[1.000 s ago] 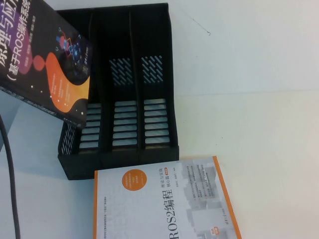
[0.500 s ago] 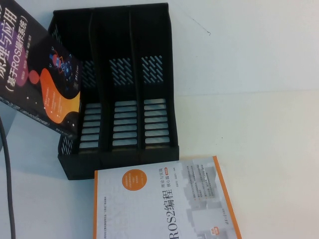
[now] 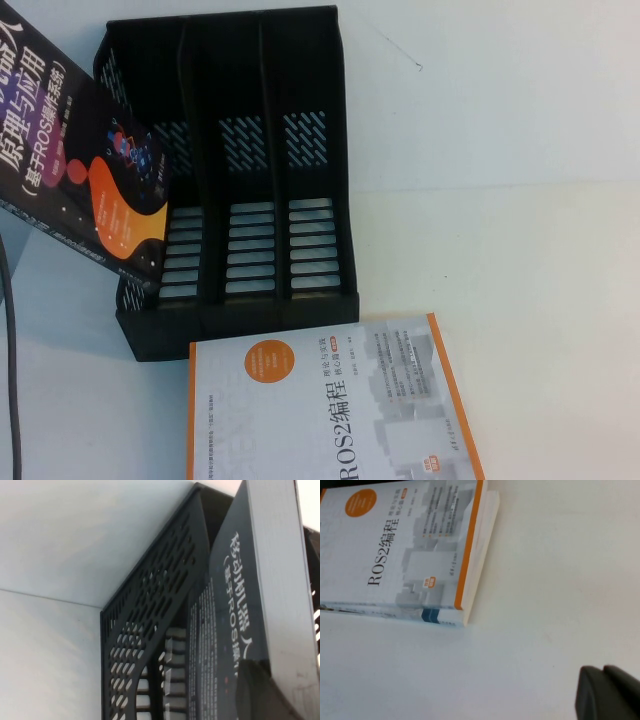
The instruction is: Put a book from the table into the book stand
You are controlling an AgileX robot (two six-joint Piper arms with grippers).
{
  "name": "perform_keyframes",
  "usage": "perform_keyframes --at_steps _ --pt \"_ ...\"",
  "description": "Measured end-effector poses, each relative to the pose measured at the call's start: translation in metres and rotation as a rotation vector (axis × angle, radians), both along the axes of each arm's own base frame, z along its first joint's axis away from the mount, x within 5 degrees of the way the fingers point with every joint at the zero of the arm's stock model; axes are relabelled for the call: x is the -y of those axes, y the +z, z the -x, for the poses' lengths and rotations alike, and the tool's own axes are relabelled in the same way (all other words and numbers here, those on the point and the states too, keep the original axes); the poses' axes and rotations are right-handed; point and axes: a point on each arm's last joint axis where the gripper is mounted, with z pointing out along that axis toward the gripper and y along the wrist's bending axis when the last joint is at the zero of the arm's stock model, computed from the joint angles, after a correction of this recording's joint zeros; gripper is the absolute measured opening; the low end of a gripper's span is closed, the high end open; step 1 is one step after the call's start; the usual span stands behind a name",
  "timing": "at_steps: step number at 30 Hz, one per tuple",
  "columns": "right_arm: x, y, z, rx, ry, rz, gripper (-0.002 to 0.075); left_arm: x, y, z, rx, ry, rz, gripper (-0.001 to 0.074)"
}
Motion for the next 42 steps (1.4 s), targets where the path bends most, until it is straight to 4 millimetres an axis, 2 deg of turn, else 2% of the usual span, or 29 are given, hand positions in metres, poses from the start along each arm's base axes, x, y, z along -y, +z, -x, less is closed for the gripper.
perform_keyframes --at_steps 7,14,25,27,31,34,36,40,42 --pt "0.001 0.0 -0.001 0.01 -0.005 0.017 0.0008 0.006 -0.001 -0.005 0.013 -0.003 0.005 0.0112" --pt "0.002 0.0 -0.001 0.014 -0.007 0.022 0.0008 0.032 -0.002 -0.017 0.085 -0.008 -0.098 0.0112" --pt "0.002 0.0 -0.001 0.016 -0.008 0.024 0.0008 0.051 -0.047 -0.05 -0.005 -0.094 -0.213 0.0113" --pt "0.002 0.0 -0.001 0.017 -0.008 0.024 0.0008 0.052 -0.051 -0.053 -0.002 -0.11 -0.236 0.0151" --pt "0.002 0.003 -0.003 0.055 -0.012 0.026 0.0008 0.051 -0.041 -0.052 0.061 -0.103 -0.262 0.0344" --pt "0.007 0.013 -0.005 0.124 -0.027 0.058 0.0008 0.052 -0.028 -0.047 0.105 -0.136 -0.299 0.0388" --pt "0.01 0.027 -0.004 0.181 -0.039 0.067 0.0008 0.053 -0.017 -0.041 0.139 -0.168 -0.337 0.0349" --pt "0.016 0.054 0.0 0.28 -0.061 0.073 0.0008 0.054 0.016 -0.016 0.212 -0.197 -0.424 0.0103" --pt "0.018 0.062 0.003 0.305 -0.059 0.079 0.0008 0.052 0.034 0.003 0.25 -0.176 -0.47 0.0047"
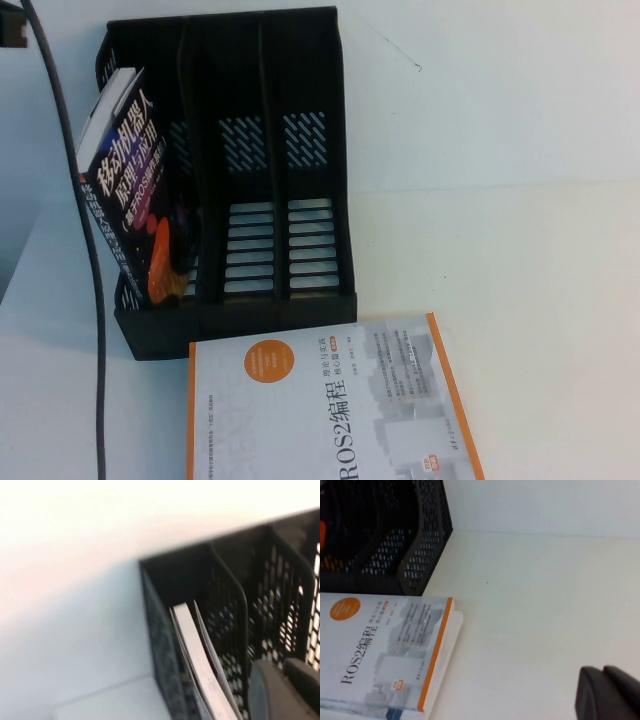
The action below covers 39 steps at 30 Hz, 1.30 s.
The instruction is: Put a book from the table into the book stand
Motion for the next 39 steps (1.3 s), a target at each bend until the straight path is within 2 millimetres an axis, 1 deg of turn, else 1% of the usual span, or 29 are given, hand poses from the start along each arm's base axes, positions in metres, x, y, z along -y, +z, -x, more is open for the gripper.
perform_keyframes --at_steps 1,4,6,8,10,11,13,16,19,24,30,34,39 --pt "0.001 0.001 0.001 0.007 0.003 0.008 0.0008 -0.001 0.009 0.011 0.028 0.012 -0.017 0.003" --pt "0.003 -0.002 0.005 0.021 0.01 0.027 0.0008 -0.003 0.022 0.041 0.116 0.055 -0.033 0.0008" --pt "0.006 -0.006 0.011 0.042 0.01 0.027 0.0008 -0.005 0.024 0.062 0.179 0.09 -0.027 0.0004" --pt "0.011 -0.011 0.018 0.079 0.007 0.015 0.0008 -0.006 0.022 0.089 0.247 0.125 -0.016 0.0002" --pt "0.014 -0.02 0.025 0.113 0.001 -0.02 0.0008 -0.007 0.01 0.117 0.284 0.151 -0.005 0.0002" --pt "0.014 -0.025 0.026 0.121 -0.002 -0.034 0.0008 -0.007 -0.001 0.127 0.278 0.158 -0.002 0.0002" --pt "0.014 -0.036 0.027 0.154 -0.007 -0.081 0.0008 -0.006 -0.021 0.153 0.281 0.158 -0.005 0.0001" --pt "0.009 -0.051 0.021 0.208 0.01 -0.117 0.0008 -0.004 -0.042 0.184 0.308 0.152 0.016 0.0" --pt "0.003 -0.064 0.012 0.239 0.032 -0.137 0.0008 -0.001 -0.056 0.21 0.342 0.143 0.042 -0.0001" --pt "-0.005 -0.087 0.003 0.223 0.054 -0.15 0.0008 0.001 -0.075 0.236 0.381 0.136 0.076 -0.0001" --pt "-0.008 -0.11 -0.002 0.161 0.054 -0.125 0.0008 0.007 -0.074 0.258 0.427 0.101 0.179 -0.0001" --pt "-0.009 -0.124 -0.004 0.122 0.054 -0.109 0.0008 0.008 -0.075 0.26 0.417 0.088 0.189 -0.0001" --pt "-0.01 -0.136 -0.006 0.093 0.054 -0.095 0.0008 0.009 -0.077 0.26 0.4 0.078 0.187 -0.0001"
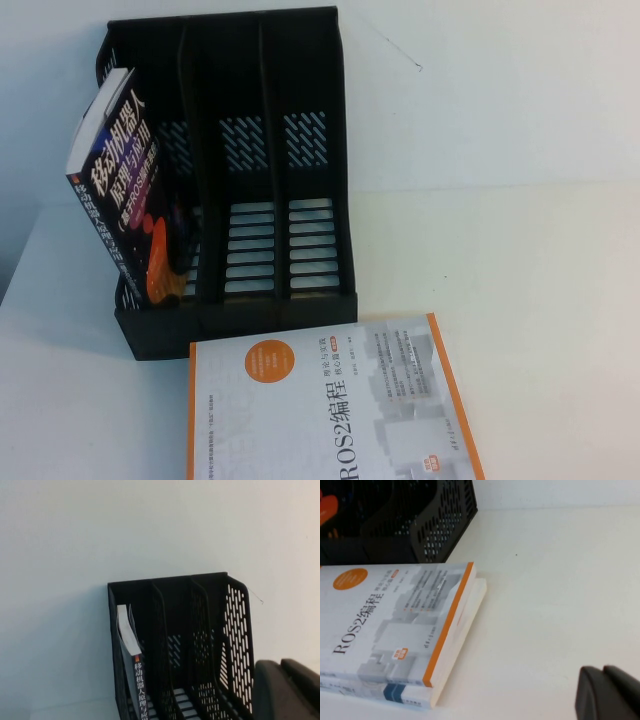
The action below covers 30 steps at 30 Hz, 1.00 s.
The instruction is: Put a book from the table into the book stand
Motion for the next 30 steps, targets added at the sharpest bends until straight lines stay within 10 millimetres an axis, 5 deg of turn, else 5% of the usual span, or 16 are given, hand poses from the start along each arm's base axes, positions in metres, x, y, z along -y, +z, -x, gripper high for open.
perform_keyframes --at_steps 6,14,22,30 --pt "-0.001 -0.009 -0.001 -0.017 0.002 0.009 0.0008 0.0 -0.004 0.001 -0.006 0.001 -0.007 -0.0001" --pt "-0.001 -0.008 -0.001 -0.011 0.003 0.006 0.0008 -0.014 -0.035 0.042 0.225 0.16 -0.3 -0.0001" --pt "-0.001 -0.008 -0.001 -0.005 0.005 0.003 0.0008 -0.013 -0.086 0.017 -0.098 0.091 -0.383 -0.0001" --pt "-0.001 -0.008 -0.001 -0.004 0.006 0.005 0.0008 -0.019 -0.125 -0.003 -0.127 0.154 -0.333 -0.0001"
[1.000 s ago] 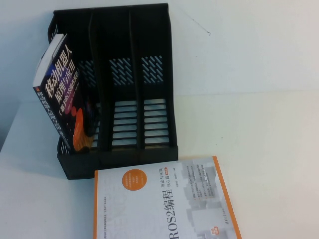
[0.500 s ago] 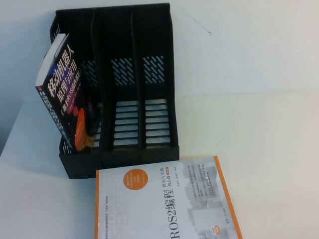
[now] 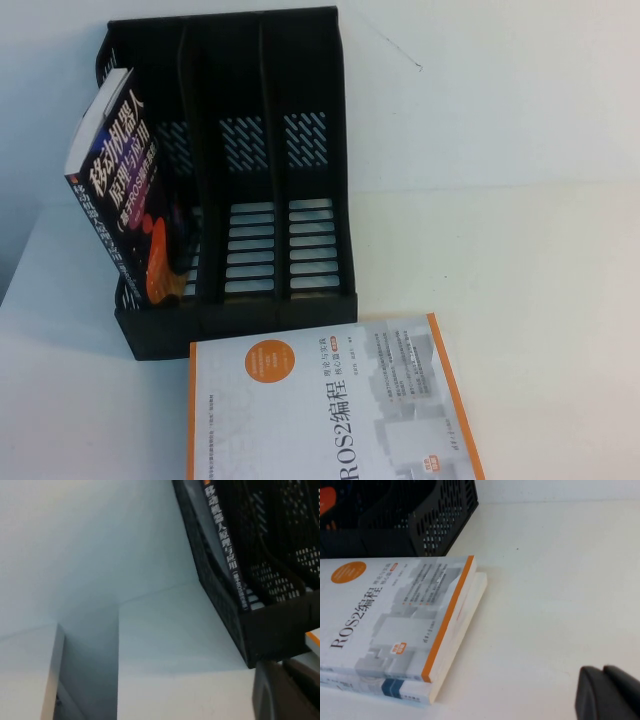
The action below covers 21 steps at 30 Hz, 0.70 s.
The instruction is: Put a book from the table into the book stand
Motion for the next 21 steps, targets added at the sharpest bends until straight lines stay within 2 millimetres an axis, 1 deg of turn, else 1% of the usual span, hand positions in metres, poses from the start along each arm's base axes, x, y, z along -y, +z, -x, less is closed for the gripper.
perform_keyframes --at_steps 2,5,8,11,21 --pt "0.0 0.0 0.0 0.0 0.0 0.0 0.0008 -0.003 -0.016 -0.002 0.018 0.043 0.046 -0.0001" --pt "0.0 0.0 0.0 0.0 0.0 0.0 0.0008 -0.007 -0.045 -0.006 0.004 0.101 0.151 -0.0001" --pt "0.0 -0.001 0.0 -0.001 0.0 0.001 0.0008 -0.008 -0.059 -0.006 -0.066 0.13 0.214 -0.0001" --pt "0.0 -0.001 0.0 -0.001 0.0 0.001 0.0008 -0.008 -0.065 -0.004 -0.128 0.135 0.219 -0.0001" --pt "0.0 -0.001 0.0 -0.001 0.0 0.002 0.0008 -0.009 -0.065 -0.004 -0.126 0.127 0.179 -0.0001"
